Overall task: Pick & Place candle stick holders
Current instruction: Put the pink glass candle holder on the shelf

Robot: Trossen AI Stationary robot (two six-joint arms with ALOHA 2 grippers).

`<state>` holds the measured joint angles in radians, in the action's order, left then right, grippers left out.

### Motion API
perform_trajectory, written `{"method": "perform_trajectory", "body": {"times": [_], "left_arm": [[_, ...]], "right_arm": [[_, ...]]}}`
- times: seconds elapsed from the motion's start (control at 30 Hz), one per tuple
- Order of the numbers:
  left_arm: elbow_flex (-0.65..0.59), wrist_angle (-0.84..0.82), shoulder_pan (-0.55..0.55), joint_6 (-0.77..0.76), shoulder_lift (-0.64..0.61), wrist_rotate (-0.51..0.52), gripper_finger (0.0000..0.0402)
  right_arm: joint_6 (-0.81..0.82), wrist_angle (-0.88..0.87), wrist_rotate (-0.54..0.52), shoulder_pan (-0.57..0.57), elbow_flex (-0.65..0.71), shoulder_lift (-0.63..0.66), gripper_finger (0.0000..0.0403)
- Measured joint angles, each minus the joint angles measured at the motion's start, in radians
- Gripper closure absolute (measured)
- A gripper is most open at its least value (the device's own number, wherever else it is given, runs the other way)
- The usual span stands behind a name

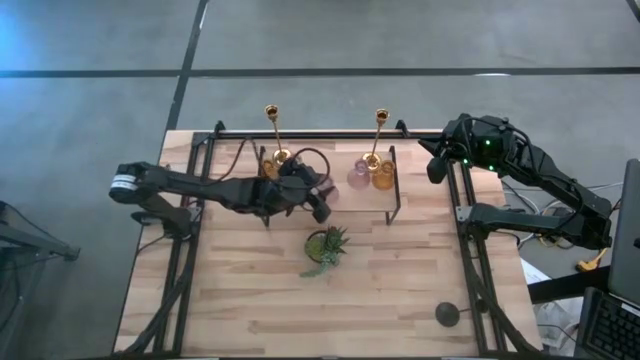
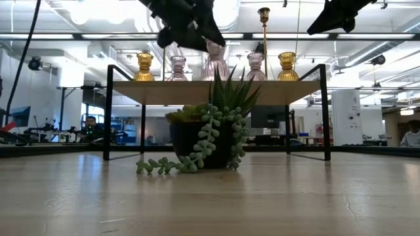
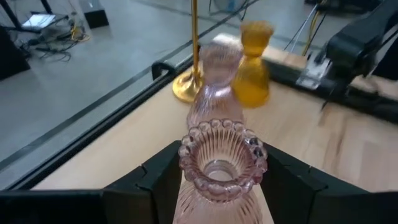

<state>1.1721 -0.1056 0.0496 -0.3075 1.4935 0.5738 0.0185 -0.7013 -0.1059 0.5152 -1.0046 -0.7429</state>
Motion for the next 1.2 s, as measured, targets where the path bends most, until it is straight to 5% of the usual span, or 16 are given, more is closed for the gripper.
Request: {"method": "perform_trajectory", "body": {"times": [0.33,1.2], "left_arm": [[0.020,0.000,0.046,0.105,-0.076,0.084,0.0204],[0.016,-0.003,0.045,0.061,0.053,0.102,0.0204]], "right_arm": [[0.004,0.000,0.000,0.000,0.000,0.000,0.0364],[0.005,0.001,0.000,0.000,0.000,0.000,0.0365]]}}
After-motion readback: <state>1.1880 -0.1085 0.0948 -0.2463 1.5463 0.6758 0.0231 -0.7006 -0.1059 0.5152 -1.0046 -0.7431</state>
